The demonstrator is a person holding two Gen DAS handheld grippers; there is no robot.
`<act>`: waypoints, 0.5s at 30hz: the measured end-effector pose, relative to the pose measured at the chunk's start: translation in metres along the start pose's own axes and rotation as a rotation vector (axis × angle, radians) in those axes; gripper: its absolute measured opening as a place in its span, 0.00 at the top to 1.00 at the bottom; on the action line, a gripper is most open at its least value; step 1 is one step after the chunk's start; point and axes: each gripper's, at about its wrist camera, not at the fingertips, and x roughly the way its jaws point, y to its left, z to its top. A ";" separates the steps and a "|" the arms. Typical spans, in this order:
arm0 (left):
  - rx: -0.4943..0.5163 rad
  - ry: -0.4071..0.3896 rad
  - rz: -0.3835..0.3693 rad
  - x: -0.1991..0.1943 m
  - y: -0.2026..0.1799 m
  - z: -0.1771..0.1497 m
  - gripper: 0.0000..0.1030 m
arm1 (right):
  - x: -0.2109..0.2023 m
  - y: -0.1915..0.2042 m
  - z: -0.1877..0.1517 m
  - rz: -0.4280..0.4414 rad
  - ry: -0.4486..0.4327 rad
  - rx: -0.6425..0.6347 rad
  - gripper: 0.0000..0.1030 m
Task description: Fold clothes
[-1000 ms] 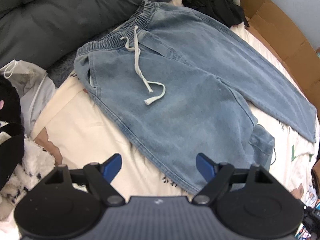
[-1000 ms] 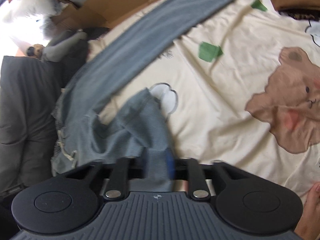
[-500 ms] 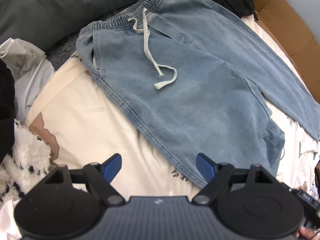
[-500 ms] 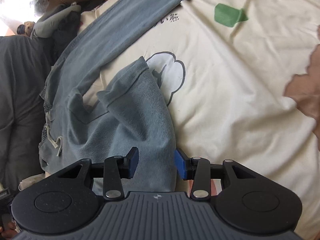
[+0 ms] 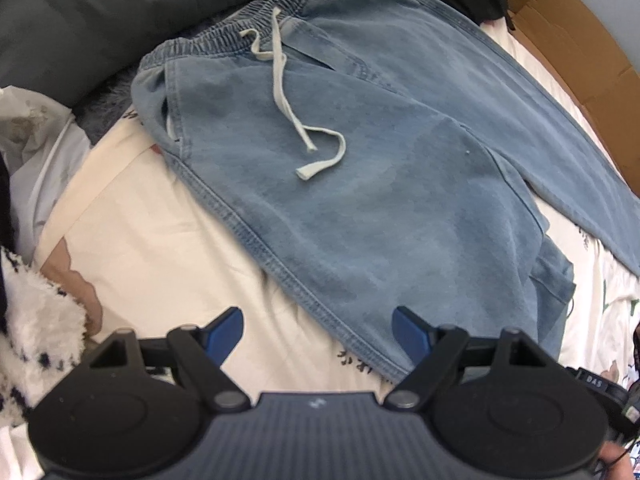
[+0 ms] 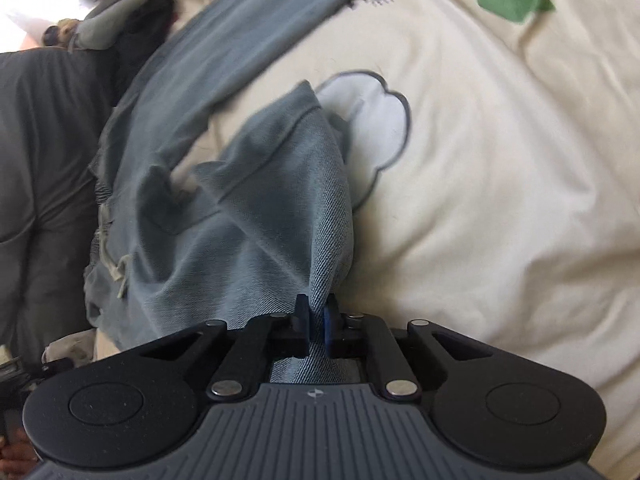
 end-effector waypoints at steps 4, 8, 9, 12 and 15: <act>0.025 -0.027 -0.002 -0.002 -0.005 -0.002 0.19 | -0.032 0.009 0.003 0.041 -0.036 0.022 0.97; 0.037 -0.053 -0.016 -0.007 -0.008 -0.006 0.19 | -0.067 0.032 0.005 0.059 -0.073 -0.004 0.97; 0.033 -0.055 -0.022 -0.008 -0.008 -0.006 0.19 | -0.074 0.039 0.005 0.065 -0.084 -0.007 0.97; 0.013 -0.062 -0.034 -0.010 -0.007 -0.008 0.19 | -0.095 0.057 0.006 0.088 -0.119 -0.019 0.97; 0.001 -0.068 -0.049 -0.013 -0.005 -0.011 0.19 | -0.114 0.076 0.009 0.110 -0.148 -0.038 0.97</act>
